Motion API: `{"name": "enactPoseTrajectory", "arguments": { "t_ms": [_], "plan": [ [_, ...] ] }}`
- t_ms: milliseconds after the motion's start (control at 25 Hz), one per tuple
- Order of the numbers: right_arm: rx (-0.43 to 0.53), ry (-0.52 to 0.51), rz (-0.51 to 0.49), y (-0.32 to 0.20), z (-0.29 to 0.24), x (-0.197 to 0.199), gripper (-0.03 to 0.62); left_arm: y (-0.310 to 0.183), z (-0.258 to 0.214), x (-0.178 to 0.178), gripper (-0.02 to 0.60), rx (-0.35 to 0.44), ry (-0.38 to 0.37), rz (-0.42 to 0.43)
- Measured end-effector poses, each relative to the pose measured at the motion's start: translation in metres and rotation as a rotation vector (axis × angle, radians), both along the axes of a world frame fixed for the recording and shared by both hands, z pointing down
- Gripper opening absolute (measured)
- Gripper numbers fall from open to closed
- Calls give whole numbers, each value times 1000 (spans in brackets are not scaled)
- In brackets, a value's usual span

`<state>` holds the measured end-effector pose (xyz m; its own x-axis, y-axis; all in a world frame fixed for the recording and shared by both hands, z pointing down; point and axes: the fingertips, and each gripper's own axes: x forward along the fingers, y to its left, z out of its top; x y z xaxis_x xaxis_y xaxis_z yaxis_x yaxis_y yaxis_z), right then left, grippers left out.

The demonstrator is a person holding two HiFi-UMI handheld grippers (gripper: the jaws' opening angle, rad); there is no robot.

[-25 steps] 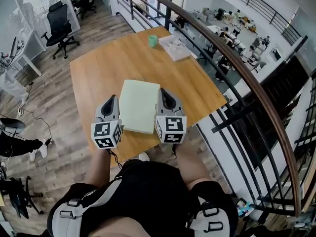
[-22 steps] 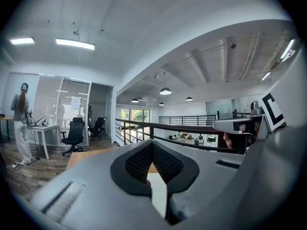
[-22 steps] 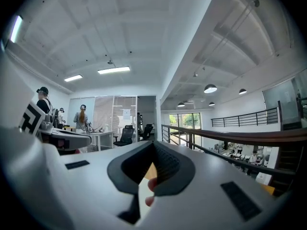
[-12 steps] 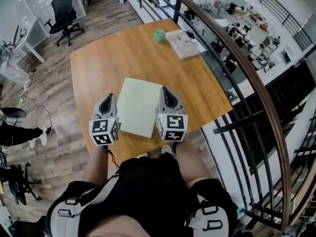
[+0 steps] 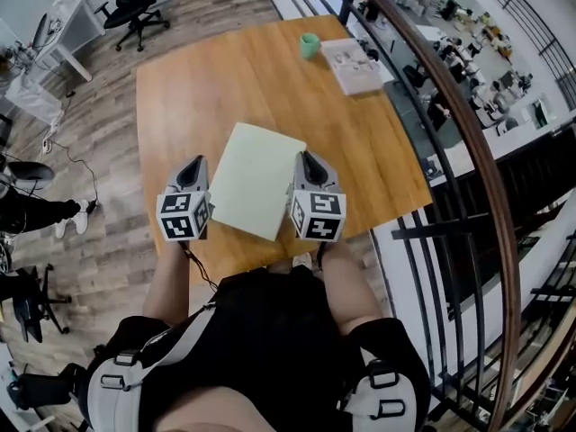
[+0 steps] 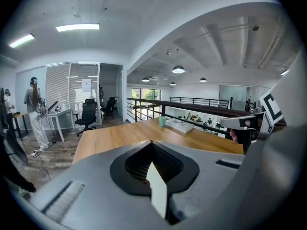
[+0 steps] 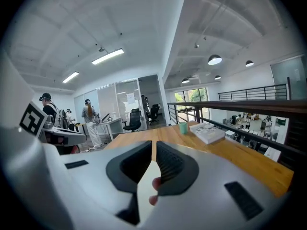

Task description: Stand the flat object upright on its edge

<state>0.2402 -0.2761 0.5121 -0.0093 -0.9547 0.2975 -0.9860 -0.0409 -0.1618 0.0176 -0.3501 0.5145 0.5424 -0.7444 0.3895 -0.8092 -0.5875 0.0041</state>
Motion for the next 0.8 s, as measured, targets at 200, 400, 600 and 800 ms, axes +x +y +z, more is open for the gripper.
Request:
{"name": "enactPoseTrajectory", "arguments": {
  "t_ms": [200, 400, 600, 800],
  "plan": [
    [-128, -100, -19, -6, 42, -3, 83, -12, 32, -9, 51, -117, -9, 31],
    [-264, -195, -11, -5, 92, 3, 103, -16, 74, 0, 154, -245, -71, 125],
    [-390, -313, -22, -2, 138, -5, 113, -28, 111, 3, 179, -338, -123, 179],
    [-492, -407, -32, 5, 173, -16, 121, -45, 144, 5, 179, -421, -146, 207]
  ]
}}
